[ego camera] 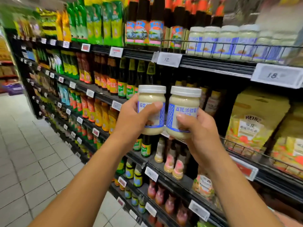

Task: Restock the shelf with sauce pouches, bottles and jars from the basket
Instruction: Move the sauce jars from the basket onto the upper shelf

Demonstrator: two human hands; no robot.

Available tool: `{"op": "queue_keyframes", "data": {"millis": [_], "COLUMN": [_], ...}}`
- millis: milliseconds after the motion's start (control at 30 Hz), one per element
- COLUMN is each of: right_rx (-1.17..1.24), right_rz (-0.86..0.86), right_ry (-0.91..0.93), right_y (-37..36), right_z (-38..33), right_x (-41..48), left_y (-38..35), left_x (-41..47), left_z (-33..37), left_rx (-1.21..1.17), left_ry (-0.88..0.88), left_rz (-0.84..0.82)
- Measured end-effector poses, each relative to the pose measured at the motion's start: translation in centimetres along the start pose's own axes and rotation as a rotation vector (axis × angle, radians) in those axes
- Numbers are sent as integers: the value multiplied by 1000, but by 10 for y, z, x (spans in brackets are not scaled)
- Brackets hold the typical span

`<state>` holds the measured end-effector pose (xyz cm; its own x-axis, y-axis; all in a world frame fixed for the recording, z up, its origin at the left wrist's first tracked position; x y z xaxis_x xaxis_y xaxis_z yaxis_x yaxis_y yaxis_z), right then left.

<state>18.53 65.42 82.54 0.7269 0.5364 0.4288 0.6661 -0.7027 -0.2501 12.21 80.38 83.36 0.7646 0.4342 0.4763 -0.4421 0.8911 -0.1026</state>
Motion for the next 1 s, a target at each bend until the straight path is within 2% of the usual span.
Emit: {"op": "queue_keyframes", "data": {"millis": [267,400,533,1000], "right_rx": [-36,-163,-223,-457], "right_rz": [14,45,88,269], "right_ry": [108,136,253,369], "right_y": [-4,-9,-17,-38], "right_z": [-42,-59,-79,-144], "right_x": [66,89,114,172], "left_y": [-2,-6,-7,-29], "left_x": [80,114,148,251], "left_z": [33,50,61,112], "left_rx": [-29,-73,-131,-208], "left_ry": [-140,-221,-282,-376], "left_rz": [-104,-197,-313,-566]}}
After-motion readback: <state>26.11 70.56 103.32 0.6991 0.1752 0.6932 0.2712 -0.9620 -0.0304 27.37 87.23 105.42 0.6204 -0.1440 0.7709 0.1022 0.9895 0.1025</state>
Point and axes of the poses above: each hand's wrist, its own x-axis towards the middle knuckle, its own y-axis out of the back of the hand, z = x × y, the point moved 7 cm from there along x, towards the middle knuckle, and after that the axes turned 8 degrees about x, right-handed, at the moved point
